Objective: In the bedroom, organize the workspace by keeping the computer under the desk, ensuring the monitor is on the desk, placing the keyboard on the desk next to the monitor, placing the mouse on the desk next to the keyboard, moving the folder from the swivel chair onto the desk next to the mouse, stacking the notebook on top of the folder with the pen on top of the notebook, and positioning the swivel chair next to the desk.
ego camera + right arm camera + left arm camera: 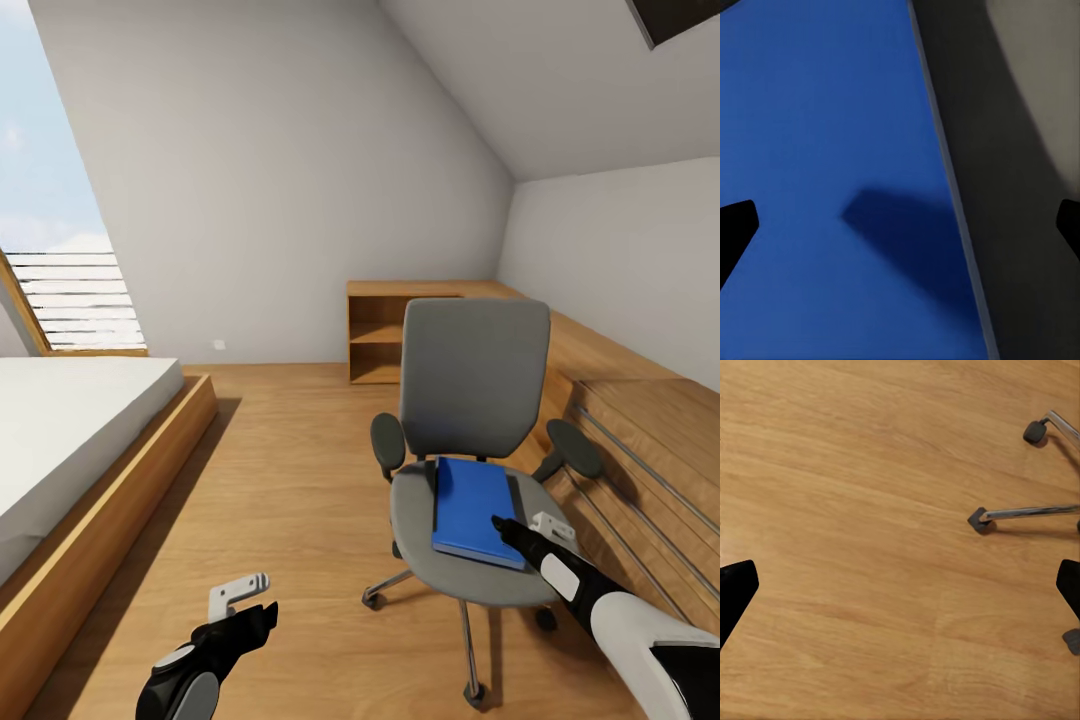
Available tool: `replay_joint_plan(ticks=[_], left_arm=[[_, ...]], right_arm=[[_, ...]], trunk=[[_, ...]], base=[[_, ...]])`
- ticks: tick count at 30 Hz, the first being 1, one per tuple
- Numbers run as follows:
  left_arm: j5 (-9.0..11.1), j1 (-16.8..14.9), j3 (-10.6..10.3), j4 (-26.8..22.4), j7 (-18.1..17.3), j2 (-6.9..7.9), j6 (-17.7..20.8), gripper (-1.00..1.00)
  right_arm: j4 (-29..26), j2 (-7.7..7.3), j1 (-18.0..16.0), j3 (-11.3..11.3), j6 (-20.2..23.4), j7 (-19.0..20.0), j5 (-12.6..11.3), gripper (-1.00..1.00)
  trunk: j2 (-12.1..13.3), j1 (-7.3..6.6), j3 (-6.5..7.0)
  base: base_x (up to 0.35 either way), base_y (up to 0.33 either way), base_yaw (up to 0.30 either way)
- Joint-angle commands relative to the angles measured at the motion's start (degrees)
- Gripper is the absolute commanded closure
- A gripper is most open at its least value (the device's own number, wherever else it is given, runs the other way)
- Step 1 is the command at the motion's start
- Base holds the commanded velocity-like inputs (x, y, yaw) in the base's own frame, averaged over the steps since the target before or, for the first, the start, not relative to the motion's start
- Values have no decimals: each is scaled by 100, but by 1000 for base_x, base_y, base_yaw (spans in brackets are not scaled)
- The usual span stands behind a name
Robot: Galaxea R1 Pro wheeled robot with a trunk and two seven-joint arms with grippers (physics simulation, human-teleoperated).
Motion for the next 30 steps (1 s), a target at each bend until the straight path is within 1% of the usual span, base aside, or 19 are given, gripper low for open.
replay_joint_plan(ticks=[1, 8, 11, 14, 20, 28, 30], left_arm=[[56, -5, -12, -5, 59, 4, 5, -100], [60, -5, -12, 2, 59, 1, 5, -100], [52, -5, -32, 47, 70, -79, -1, -100], [52, -5, -32, 47, 70, -79, -1, -100], [47, -5, -35, 53, 83, -152, -3, -100], [46, -5, -30, 55, 85, -166, -4, -100], [46, -5, -32, 55, 85, -166, -4, -100]], right_arm=[[4, -2, -5, 20, -15, 24, -46, -100], [-13, -4, -5, 16, -15, 27, -47, -100], [-110, 7, -5, 57, -20, -70, -29, -100], [-172, 7, -5, 57, -20, -133, -29, -100], [-144, -32, -5, 51, -44, 21, -22, -100], [-144, -48, -5, 51, -50, 44, -21, -100], [-143, -48, -5, 50, -50, 44, -21, -100]], trunk=[[-3, -1, -5], [-3, -1, -5], [-2, -1, -5], [-2, -1, -5], [-2, -1, -5], [-2, -1, -5], [-2, -1, -5]], base=[[13, 0, 0], [11, 0, 0], [0, 0, 0], [0, 0, 0], [0, 0, 0], [5, 0, 0], [135, 0, 0]])
